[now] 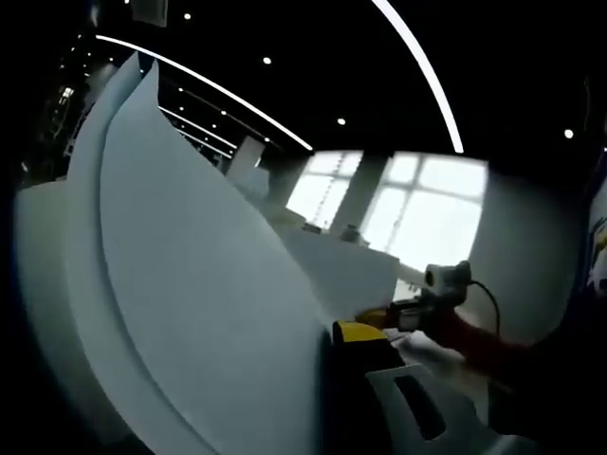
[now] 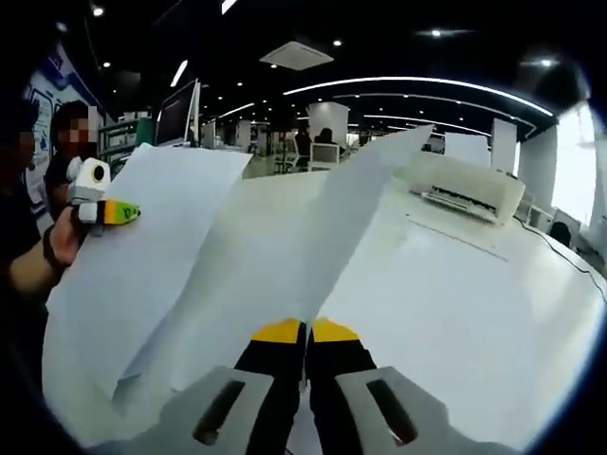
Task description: Organize the stack of printing papers by aligning and flattening the scattered papers on the table
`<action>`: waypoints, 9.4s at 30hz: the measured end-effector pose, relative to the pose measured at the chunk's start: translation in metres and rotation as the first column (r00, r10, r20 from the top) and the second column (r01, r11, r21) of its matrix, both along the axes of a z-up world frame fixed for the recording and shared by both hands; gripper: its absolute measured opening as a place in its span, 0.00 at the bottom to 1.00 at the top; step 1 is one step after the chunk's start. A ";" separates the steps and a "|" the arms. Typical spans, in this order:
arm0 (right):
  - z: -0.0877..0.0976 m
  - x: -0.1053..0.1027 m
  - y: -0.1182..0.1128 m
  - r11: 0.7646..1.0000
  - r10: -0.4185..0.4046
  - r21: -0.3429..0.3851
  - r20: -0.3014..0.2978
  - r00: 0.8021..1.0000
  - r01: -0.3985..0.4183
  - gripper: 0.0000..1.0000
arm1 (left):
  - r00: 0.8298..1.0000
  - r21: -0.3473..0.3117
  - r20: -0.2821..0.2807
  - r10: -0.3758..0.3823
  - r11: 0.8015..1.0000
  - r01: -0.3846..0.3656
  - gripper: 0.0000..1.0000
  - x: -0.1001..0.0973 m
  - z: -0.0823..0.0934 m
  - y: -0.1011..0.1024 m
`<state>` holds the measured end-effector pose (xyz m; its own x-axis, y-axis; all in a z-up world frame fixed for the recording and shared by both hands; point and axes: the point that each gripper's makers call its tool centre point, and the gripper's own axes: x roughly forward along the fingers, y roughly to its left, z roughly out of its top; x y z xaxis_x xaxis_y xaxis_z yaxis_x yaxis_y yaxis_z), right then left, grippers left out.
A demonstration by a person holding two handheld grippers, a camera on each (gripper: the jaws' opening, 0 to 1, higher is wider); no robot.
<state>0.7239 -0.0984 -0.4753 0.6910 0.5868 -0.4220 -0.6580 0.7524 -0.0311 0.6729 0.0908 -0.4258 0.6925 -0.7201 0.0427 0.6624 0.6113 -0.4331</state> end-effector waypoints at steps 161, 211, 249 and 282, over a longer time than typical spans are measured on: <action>0.209 -0.126 0.042 0.855 0.153 0.440 0.290 0.945 -0.273 0.00 | 1.000 -0.022 -0.003 -0.006 1.000 0.006 0.13 -0.006 0.006 -0.006; 0.085 -0.094 0.047 0.797 0.135 0.598 -0.047 0.990 -0.081 0.00 | 1.000 -0.041 -0.010 -0.002 0.999 0.002 0.15 -0.003 0.006 -0.003; 0.069 -0.134 0.085 0.782 0.285 0.603 -0.120 0.951 -0.158 0.00 | 1.000 -0.102 -0.028 0.000 0.995 -0.003 0.19 0.001 0.008 0.004; 0.062 -0.136 0.089 0.788 0.325 0.587 -0.136 0.936 -0.188 0.00 | 0.999 -0.128 -0.034 -0.012 0.992 0.008 0.21 0.000 0.010 0.004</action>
